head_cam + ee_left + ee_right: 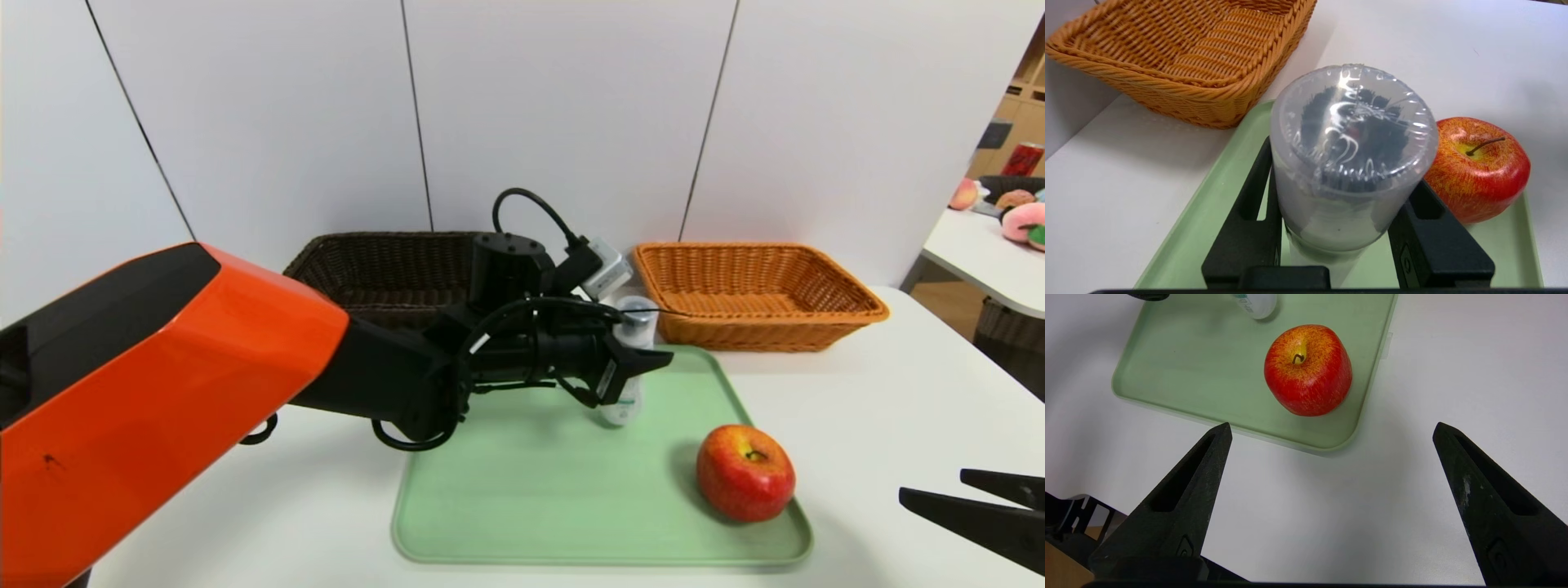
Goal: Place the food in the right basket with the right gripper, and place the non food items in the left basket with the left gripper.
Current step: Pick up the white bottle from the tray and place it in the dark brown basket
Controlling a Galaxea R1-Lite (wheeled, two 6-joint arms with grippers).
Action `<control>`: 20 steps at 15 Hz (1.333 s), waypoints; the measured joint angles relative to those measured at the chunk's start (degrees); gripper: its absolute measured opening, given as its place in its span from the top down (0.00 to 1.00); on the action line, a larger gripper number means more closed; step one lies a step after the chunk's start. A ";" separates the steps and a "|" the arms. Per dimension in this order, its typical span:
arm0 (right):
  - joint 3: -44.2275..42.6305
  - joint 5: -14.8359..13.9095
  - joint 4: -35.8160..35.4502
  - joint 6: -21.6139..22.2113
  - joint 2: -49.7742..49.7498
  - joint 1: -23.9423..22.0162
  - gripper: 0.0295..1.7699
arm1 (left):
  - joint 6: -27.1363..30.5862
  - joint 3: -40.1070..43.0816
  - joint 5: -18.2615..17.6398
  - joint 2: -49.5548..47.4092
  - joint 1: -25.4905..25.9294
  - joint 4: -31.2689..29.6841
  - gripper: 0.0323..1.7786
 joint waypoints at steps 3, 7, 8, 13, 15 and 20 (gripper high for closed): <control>-0.04 0.13 -0.06 0.02 -0.22 0.00 0.04 | -0.02 -0.39 1.43 -2.45 1.29 0.71 0.61; -0.20 0.20 -0.11 -0.09 -0.33 0.00 0.04 | -0.02 -2.69 1.54 -5.96 4.30 4.82 0.61; -0.28 0.20 -0.15 -0.05 -0.30 0.00 0.04 | 0.00 -3.17 1.55 -6.86 4.94 5.79 0.61; -0.39 0.16 -0.15 0.00 -0.28 0.00 0.04 | -0.18 -9.07 1.55 -9.64 9.62 10.64 0.61; -0.48 0.24 -0.15 -0.06 -0.22 0.00 0.04 | -0.11 -11.43 1.40 -9.97 13.51 13.01 0.61; -0.50 0.46 -0.20 -0.06 0.20 0.00 0.04 | 0.67 -14.58 1.38 -9.23 24.28 15.98 0.61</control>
